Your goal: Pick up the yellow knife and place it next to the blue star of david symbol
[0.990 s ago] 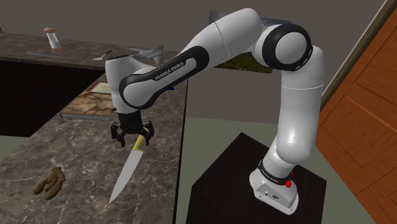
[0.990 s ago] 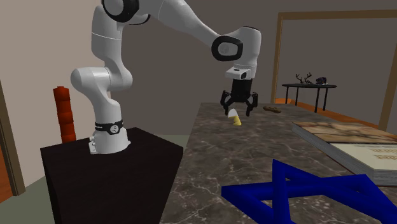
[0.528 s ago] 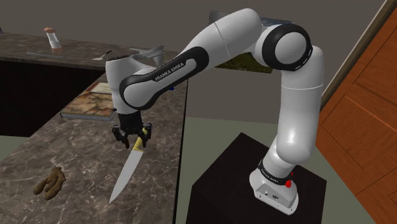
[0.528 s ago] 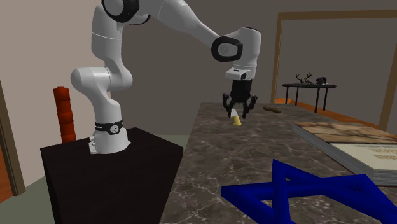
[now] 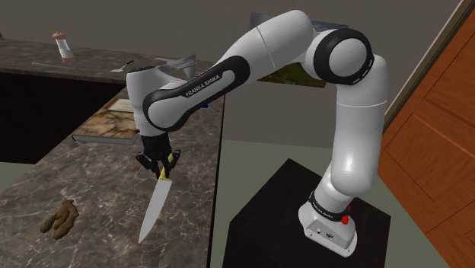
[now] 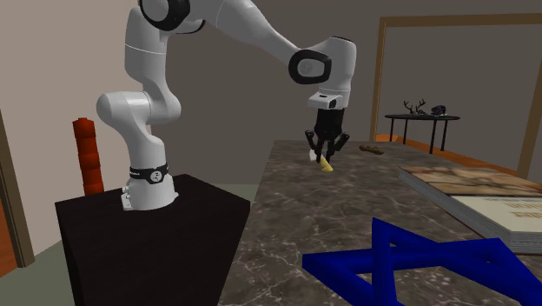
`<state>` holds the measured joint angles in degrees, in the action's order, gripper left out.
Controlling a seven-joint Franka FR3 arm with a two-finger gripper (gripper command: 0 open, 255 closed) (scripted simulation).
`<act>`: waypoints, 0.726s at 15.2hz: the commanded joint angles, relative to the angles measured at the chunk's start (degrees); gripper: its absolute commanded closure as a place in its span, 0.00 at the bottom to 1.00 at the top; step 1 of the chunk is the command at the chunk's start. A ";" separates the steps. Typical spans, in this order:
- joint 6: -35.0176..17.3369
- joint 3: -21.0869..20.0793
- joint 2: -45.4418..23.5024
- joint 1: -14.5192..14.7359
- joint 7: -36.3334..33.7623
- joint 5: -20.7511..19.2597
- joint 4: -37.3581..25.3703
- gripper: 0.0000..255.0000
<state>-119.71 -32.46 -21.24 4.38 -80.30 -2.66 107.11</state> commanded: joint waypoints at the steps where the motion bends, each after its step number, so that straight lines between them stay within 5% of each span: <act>1: 0.02 -0.02 -0.02 0.02 0.00 0.02 0.03 1.00; 11: 6.62 -0.94 3.57 -0.77 0.53 1.97 -3.43 1.00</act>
<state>-113.80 -33.30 -17.87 3.56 -79.67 -0.81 104.21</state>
